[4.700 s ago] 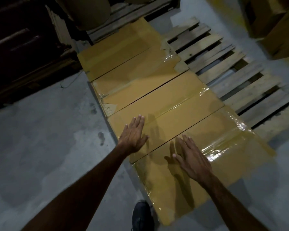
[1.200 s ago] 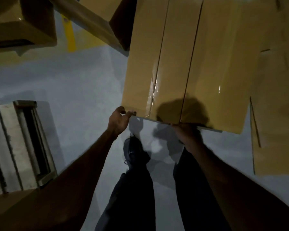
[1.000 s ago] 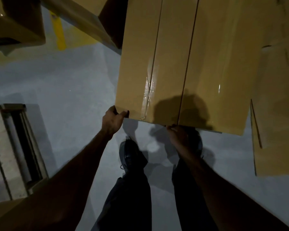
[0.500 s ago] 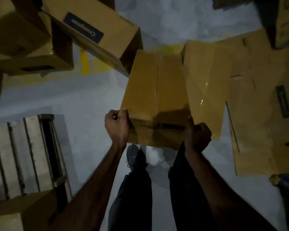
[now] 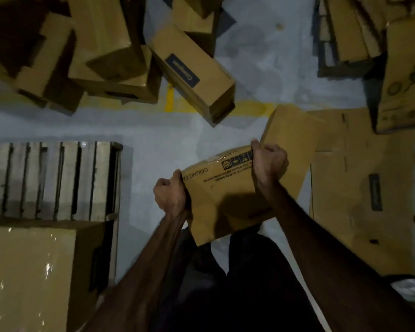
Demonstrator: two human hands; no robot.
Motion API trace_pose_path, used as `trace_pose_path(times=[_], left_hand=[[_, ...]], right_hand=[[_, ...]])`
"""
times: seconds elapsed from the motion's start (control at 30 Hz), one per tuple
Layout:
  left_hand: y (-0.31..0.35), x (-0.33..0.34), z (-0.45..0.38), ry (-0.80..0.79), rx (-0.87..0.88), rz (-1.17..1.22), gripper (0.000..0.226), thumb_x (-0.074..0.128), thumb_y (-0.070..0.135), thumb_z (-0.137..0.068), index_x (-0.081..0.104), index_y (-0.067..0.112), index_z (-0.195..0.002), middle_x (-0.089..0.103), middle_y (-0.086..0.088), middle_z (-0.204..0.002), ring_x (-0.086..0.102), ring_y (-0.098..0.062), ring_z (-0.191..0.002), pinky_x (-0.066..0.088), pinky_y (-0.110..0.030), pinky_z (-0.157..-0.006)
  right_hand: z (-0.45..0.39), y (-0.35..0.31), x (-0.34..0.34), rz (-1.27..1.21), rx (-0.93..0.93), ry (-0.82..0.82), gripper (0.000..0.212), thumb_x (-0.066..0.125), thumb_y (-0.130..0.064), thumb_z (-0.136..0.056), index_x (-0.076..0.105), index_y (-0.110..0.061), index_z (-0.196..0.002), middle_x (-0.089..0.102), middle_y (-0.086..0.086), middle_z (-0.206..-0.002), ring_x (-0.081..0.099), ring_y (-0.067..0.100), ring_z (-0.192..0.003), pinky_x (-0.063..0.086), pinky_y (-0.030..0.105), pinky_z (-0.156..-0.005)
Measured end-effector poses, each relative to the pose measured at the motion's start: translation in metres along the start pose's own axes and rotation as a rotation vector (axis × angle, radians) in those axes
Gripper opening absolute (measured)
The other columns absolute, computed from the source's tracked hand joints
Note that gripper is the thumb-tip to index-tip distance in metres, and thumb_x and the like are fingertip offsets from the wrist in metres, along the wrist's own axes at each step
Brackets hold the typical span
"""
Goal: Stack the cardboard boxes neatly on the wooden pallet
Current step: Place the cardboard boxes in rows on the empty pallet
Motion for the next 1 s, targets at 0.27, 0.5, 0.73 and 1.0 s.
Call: trace_pose_path(times=[0.27, 0.5, 0.73, 1.0], left_hand=[[0.015, -0.101, 0.053, 0.212, -0.076, 0.291, 0.044, 0.074, 0.040, -0.086, 0.062, -0.002, -0.081, 0.064, -0.011, -0.075, 0.064, -0.029, -0.073, 0.049, -0.035, -0.062], [0.040, -0.172, 0.038, 0.337, -0.050, 0.460, 0.034, 0.076, 0.037, -0.083, 0.058, 0.010, -0.071, 0.061, -0.004, -0.068, 0.059, -0.023, -0.064, 0.049, -0.037, -0.062], [0.062, -0.250, -0.015, 0.421, -0.038, 0.564, 0.036, 0.074, 0.039, -0.082, 0.065, 0.004, -0.083, 0.072, -0.012, -0.080, 0.068, -0.027, -0.074, 0.055, -0.041, -0.067], [0.054, -0.328, -0.083, 0.569, -0.098, 0.663, 0.040, 0.075, 0.038, -0.086, 0.063, 0.000, -0.085, 0.057, -0.004, -0.072, 0.056, -0.022, -0.068, 0.041, -0.034, -0.059]], right_hand=[[0.077, -0.095, -0.006, 0.116, -0.323, -0.335, 0.043, 0.074, -0.059, -0.083, 0.049, -0.026, -0.072, 0.054, -0.006, -0.075, 0.053, 0.017, -0.069, 0.039, 0.035, -0.060], [0.139, -0.153, 0.035, 0.178, -0.456, -0.538, 0.043, 0.074, -0.056, -0.089, 0.052, -0.019, -0.093, 0.062, 0.000, -0.089, 0.057, 0.019, -0.077, 0.039, 0.031, -0.060], [0.216, -0.204, 0.101, 0.200, -0.550, -0.568, 0.034, 0.072, -0.056, -0.088, 0.055, -0.027, -0.094, 0.067, -0.002, -0.094, 0.063, 0.019, -0.088, 0.046, 0.034, -0.073], [0.310, -0.236, 0.192, 0.193, -0.625, -0.712, 0.037, 0.072, -0.038, -0.096, 0.057, -0.011, -0.116, 0.064, 0.005, -0.105, 0.054, 0.008, -0.077, 0.036, 0.027, -0.059]])
Point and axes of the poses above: each hand's wrist, its own z-axis away from the middle knuckle, its own x-axis out of the palm, y = z × x, the point moved 2 cm from there along -z, towards the middle knuckle
